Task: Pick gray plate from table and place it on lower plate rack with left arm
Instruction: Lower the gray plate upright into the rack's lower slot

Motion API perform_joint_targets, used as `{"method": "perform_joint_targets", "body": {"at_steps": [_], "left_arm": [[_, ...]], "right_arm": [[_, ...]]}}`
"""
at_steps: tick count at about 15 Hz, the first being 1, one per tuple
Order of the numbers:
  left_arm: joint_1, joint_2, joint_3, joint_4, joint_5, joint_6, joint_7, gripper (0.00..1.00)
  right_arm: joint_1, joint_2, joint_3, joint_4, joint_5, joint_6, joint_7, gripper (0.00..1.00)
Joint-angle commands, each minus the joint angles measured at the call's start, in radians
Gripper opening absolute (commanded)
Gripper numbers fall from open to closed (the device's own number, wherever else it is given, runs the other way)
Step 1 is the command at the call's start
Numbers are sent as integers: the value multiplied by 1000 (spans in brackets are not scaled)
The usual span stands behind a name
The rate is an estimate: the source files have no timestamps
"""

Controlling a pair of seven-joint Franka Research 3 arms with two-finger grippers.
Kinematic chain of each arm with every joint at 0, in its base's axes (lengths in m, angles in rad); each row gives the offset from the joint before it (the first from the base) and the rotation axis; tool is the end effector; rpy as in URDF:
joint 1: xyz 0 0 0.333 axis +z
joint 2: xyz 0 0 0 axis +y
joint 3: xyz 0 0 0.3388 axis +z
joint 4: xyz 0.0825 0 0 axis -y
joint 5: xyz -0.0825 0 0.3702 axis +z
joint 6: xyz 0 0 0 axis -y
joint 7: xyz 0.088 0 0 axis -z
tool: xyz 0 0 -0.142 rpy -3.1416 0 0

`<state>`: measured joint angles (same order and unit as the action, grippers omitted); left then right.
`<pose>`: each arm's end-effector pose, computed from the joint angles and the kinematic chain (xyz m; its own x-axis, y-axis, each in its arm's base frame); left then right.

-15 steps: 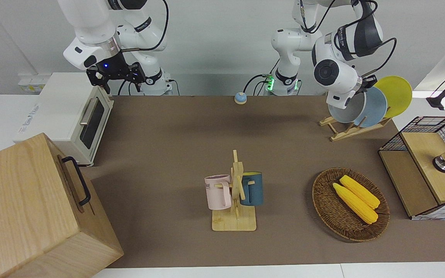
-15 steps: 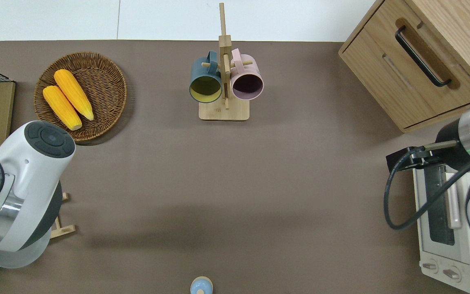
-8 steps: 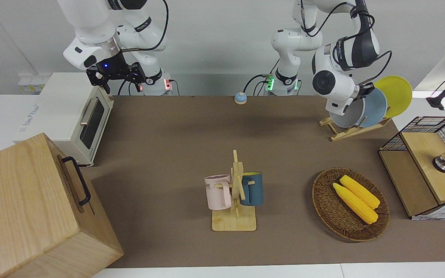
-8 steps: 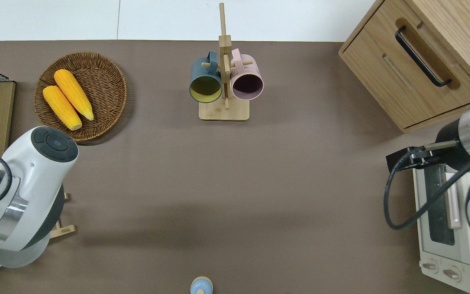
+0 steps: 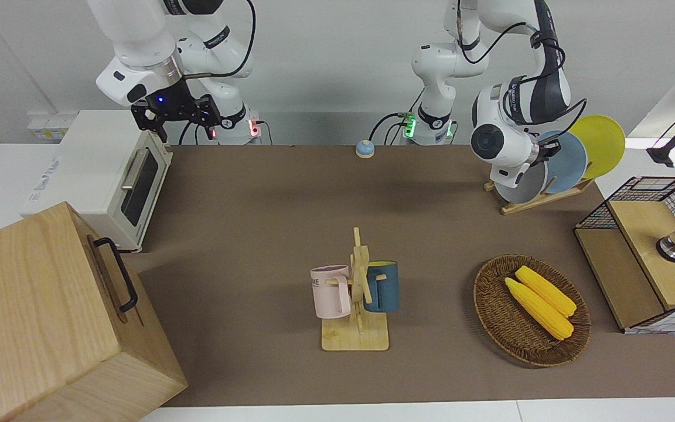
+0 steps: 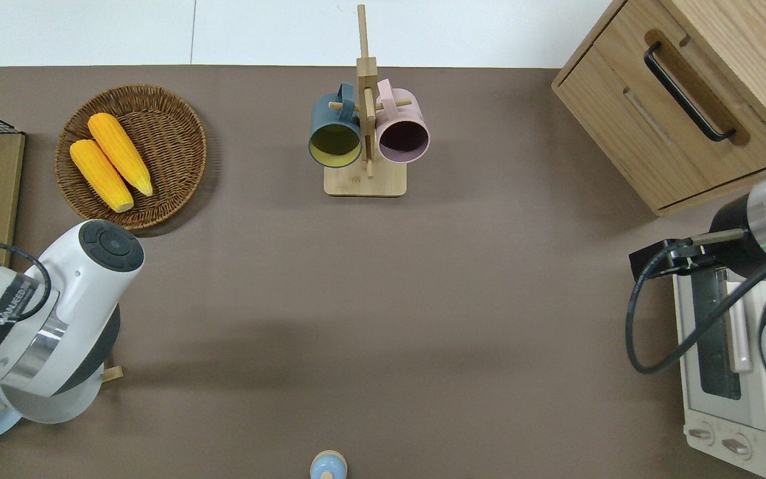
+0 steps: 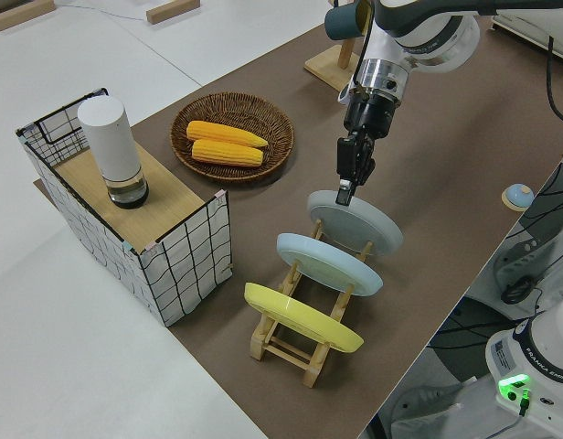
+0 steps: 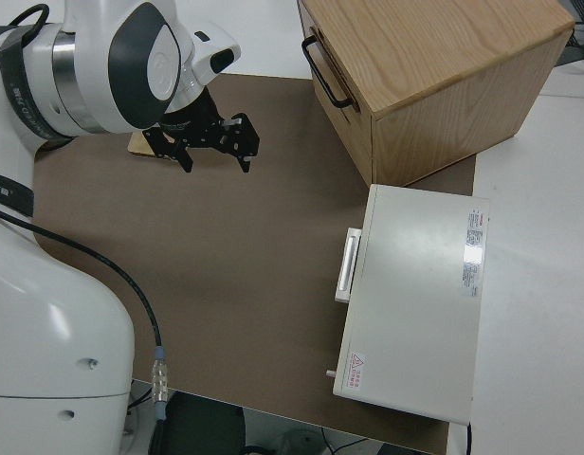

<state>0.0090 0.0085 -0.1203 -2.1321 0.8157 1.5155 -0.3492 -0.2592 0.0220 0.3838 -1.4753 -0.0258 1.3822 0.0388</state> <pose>0.4638 0.0557 0.4130 0.9298 0.1698 -0.3265 -0.1580 -0.6173 -0.7707 0.5205 0.0586 0.6290 0.9904 0.0809 -0.1125 0.0839 -0.9962 0.0219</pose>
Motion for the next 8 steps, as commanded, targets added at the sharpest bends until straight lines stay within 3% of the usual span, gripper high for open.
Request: {"method": "perform_joint_targets", "body": {"at_steps": [1,3,6,8], "left_arm": [[45,-5,4,-8,-18,45,16,139],[46,-4,5,-8,-20,49,21,425],[46,-7,5,-8,-21,49,24,558],[48,-12,5,-6,-24,49,45,575]], "right_arm": [[-23,-2,21,7,-6,-11,12,983],[-23,-2,21,7,-6,-11,12,983],[-23,-4,21,7,-6,-11,12,983],[-23,-4,21,7,-6,-11,12,983]]}}
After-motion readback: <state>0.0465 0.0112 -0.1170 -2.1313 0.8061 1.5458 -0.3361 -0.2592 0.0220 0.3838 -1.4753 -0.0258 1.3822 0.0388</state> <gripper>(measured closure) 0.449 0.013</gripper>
